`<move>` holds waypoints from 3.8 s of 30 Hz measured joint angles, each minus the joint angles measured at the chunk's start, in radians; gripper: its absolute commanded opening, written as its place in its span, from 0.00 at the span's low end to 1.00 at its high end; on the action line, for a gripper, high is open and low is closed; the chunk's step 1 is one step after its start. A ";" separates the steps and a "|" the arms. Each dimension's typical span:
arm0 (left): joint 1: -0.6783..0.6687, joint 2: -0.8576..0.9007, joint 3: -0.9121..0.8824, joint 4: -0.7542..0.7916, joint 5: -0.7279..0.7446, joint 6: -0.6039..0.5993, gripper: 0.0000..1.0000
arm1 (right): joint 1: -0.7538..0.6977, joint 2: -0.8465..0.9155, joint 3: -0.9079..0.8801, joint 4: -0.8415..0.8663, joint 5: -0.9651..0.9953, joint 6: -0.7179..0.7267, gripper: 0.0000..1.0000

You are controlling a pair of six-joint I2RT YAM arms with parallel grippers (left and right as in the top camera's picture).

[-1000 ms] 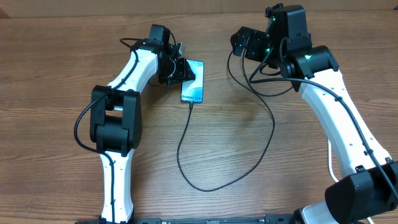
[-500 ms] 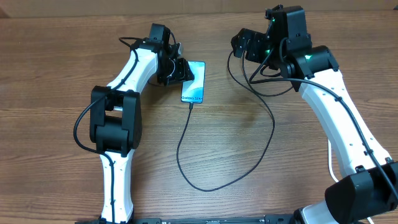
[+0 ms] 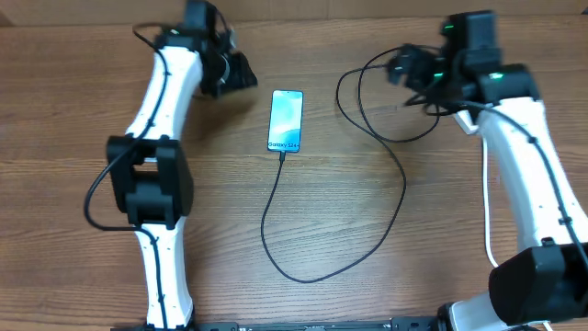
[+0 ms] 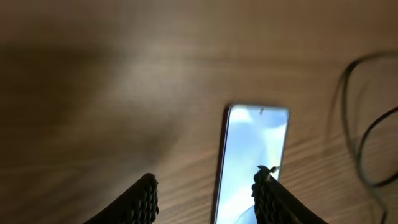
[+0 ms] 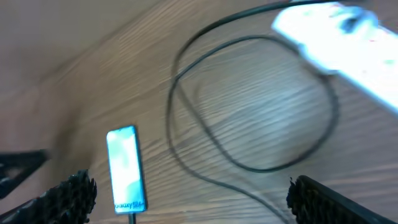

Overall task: Plug charger to phone and switch on socket
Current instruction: 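Move the right gripper over the white power strip's switches, then press the power strip's orange switch down with the right gripper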

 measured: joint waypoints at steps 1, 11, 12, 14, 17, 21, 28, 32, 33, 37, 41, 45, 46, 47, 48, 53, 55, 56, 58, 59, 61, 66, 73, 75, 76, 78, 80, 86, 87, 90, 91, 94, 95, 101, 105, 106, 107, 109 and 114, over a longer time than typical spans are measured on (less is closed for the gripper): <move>0.010 -0.013 0.020 -0.001 -0.003 0.009 0.50 | -0.039 0.003 0.016 -0.013 -0.026 -0.006 1.00; 0.021 -0.132 0.093 0.010 -0.063 0.038 1.00 | -0.245 0.179 0.421 -0.319 -0.061 -0.112 1.00; 0.019 -0.133 0.094 0.006 -0.064 0.040 1.00 | -0.246 0.208 0.463 -0.352 -0.048 -0.118 1.00; 0.019 -0.132 0.093 -0.010 -0.068 0.040 1.00 | -0.253 0.281 0.550 -0.409 -0.009 -0.129 1.00; 0.019 -0.132 0.094 -0.019 -0.071 0.040 1.00 | -0.275 0.373 0.610 -0.444 0.029 -0.138 1.00; 0.019 -0.132 0.093 -0.032 -0.075 0.040 1.00 | -0.331 0.468 0.616 -0.411 0.066 -0.142 1.00; 0.019 -0.132 0.093 -0.035 -0.079 0.040 1.00 | -0.401 0.548 0.615 -0.293 0.091 -0.145 1.00; 0.019 -0.132 0.094 -0.035 -0.082 0.040 1.00 | -0.400 0.568 0.615 -0.257 0.095 -0.146 1.00; 0.019 -0.132 0.093 -0.035 -0.082 0.040 1.00 | -0.399 0.571 0.615 -0.250 0.094 -0.146 1.00; 0.019 -0.132 0.093 -0.035 -0.082 0.040 1.00 | -0.394 0.591 0.615 -0.229 0.095 -0.147 1.00; 0.019 -0.132 0.093 -0.035 -0.082 0.040 1.00 | -0.394 0.626 0.615 -0.226 0.098 -0.145 1.00; 0.019 -0.132 0.093 -0.035 -0.082 0.040 1.00 | -0.394 0.660 0.615 -0.225 0.105 -0.123 1.00; 0.019 -0.132 0.093 -0.035 -0.082 0.040 1.00 | -0.394 0.666 0.615 -0.225 0.107 -0.115 1.00; 0.019 -0.132 0.093 -0.035 -0.082 0.040 1.00 | -0.394 0.672 0.615 -0.225 0.108 -0.108 1.00; 0.019 -0.132 0.093 -0.035 -0.082 0.040 1.00 | -0.394 0.678 0.615 -0.225 0.109 -0.101 1.00; 0.019 -0.132 0.093 -0.035 -0.082 0.040 1.00 | -0.393 0.716 0.615 -0.215 0.111 -0.087 1.00; 0.019 -0.132 0.093 -0.035 -0.082 0.040 1.00 | -0.391 0.735 0.615 -0.214 0.113 -0.084 1.00; 0.019 -0.132 0.093 -0.035 -0.082 0.040 1.00 | -0.391 0.742 0.615 -0.215 0.114 -0.081 1.00; 0.019 -0.132 0.093 -0.035 -0.082 0.040 1.00 | -0.389 0.758 0.615 -0.215 0.113 -0.078 1.00; 0.019 -0.132 0.093 -0.035 -0.082 0.040 1.00 | -0.388 0.764 0.615 -0.214 0.113 -0.077 1.00; 0.019 -0.132 0.094 -0.035 -0.082 0.040 1.00 | -0.388 0.773 0.615 -0.215 0.112 -0.074 1.00; 0.019 -0.132 0.093 -0.035 -0.082 0.040 1.00 | -0.387 0.777 0.615 -0.215 0.089 -0.072 1.00; 0.019 -0.132 0.093 -0.035 -0.082 0.040 1.00 | -0.382 0.784 0.615 -0.215 0.067 -0.063 1.00; 0.019 -0.132 0.093 -0.035 -0.082 0.040 1.00 | -0.378 0.789 0.615 -0.214 0.067 -0.049 1.00; 0.019 -0.132 0.093 -0.035 -0.082 0.040 1.00 | -0.375 0.792 0.615 -0.215 0.067 -0.043 1.00; 0.019 -0.132 0.093 -0.035 -0.082 0.040 1.00 | -0.368 0.801 0.615 -0.216 0.066 -0.037 1.00; 0.019 -0.132 0.093 -0.035 -0.082 0.040 1.00 | -0.360 0.815 0.615 -0.216 0.071 -0.028 1.00; 0.019 -0.132 0.094 -0.035 -0.082 0.040 1.00 | -0.362 0.824 0.616 -0.216 0.069 -0.014 1.00; 0.019 -0.132 0.093 -0.035 -0.082 0.040 1.00 | -0.362 0.824 0.616 -0.216 0.068 -0.013 1.00; 0.019 -0.132 0.093 -0.035 -0.082 0.040 1.00 | -0.362 0.824 0.618 -0.225 0.068 -0.010 1.00; 0.019 -0.132 0.094 -0.035 -0.082 0.040 1.00 | -0.362 0.824 0.619 -0.229 0.069 -0.008 1.00; 0.019 -0.132 0.093 -0.035 -0.082 0.040 1.00 | -0.362 0.824 0.625 -0.250 0.067 -0.005 1.00; 0.019 -0.132 0.093 -0.035 -0.082 0.040 1.00 | -0.362 0.824 0.628 -0.258 0.067 -0.004 1.00; 0.019 -0.132 0.093 -0.035 -0.082 0.040 1.00 | -0.363 0.824 0.634 -0.282 0.061 -0.002 1.00; 0.019 -0.132 0.093 -0.035 -0.082 0.040 1.00 | -0.363 0.824 0.636 -0.285 0.060 0.001 1.00; 0.019 -0.132 0.093 -0.035 -0.082 0.040 1.00 | -0.363 0.824 0.636 -0.285 0.060 0.001 1.00; 0.019 -0.132 0.093 -0.035 -0.082 0.040 1.00 | -0.363 0.824 0.636 -0.285 0.060 0.001 1.00; 0.019 -0.132 0.093 -0.035 -0.082 0.040 1.00 | -0.363 0.824 0.636 -0.286 0.059 0.001 1.00; 0.019 -0.132 0.093 -0.035 -0.082 0.040 1.00 | -0.363 0.824 0.639 -0.308 0.048 0.000 1.00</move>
